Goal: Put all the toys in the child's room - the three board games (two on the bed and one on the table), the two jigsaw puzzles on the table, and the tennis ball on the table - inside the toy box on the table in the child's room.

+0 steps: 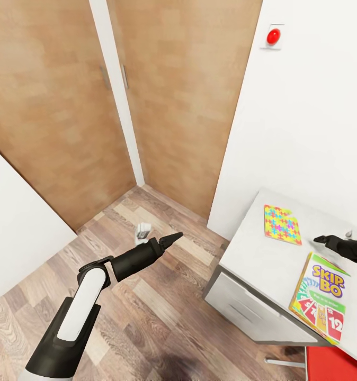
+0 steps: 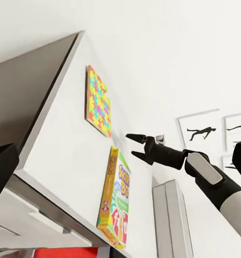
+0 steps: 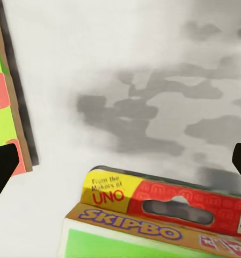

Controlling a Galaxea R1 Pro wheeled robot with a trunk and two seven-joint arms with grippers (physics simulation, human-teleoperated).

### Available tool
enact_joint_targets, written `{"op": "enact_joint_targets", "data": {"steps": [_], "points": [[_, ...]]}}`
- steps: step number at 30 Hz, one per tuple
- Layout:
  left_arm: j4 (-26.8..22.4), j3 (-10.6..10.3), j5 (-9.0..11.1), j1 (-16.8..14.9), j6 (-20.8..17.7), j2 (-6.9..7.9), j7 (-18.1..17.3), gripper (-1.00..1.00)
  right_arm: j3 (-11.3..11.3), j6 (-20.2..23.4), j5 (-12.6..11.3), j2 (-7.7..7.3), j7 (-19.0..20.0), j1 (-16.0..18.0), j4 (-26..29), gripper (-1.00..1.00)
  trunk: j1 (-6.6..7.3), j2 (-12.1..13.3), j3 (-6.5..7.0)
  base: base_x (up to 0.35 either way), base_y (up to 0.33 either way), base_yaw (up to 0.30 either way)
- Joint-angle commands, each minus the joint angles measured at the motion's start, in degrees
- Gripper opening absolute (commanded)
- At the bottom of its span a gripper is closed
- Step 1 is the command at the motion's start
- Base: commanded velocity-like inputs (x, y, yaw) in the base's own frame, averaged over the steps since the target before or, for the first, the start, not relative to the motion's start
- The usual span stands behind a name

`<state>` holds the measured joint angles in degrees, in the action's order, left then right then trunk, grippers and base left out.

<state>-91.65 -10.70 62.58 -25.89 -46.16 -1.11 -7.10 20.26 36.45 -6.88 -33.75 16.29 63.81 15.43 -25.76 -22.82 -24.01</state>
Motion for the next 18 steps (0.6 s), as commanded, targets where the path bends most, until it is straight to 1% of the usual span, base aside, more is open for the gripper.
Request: {"op": "enact_joint_targets", "data": {"steps": [1, 11, 14, 18], "points": [[0.01, 0.06, -0.17, -0.04, -0.24, -0.03, -0.22, 1.0, 0.08, 0.34, -0.51, 0.02, -0.09, -0.06, 0.04, 1.0, -0.03, -0.1, -0.13, 0.0, 0.0, 0.0], [0.12, 0.06, -0.17, -0.04, -0.24, -0.03, -0.22, 1.0, 0.11, 0.13, -0.5, 0.3, 0.01, -0.76, 0.0, 1.0, -0.03, -0.1, -0.32, 0.0, 0.0, 0.0], [0.13, 0.06, -0.14, -0.04, -0.24, -0.03, -0.24, 1.0, 0.12, -0.05, -0.5, 0.45, 0.03, -1.66, -0.02, 1.0, -0.03, -0.1, -0.35, -0.022, 0.0, 0.0], [0.14, 0.06, -0.13, -0.04, -0.24, -0.03, -0.28, 1.0, 0.12, -0.23, -0.5, 0.56, 0.04, -2.81, -0.03, 1.0, -0.03, -0.1, -0.36, -0.11, 0.0, 0.0]]}}
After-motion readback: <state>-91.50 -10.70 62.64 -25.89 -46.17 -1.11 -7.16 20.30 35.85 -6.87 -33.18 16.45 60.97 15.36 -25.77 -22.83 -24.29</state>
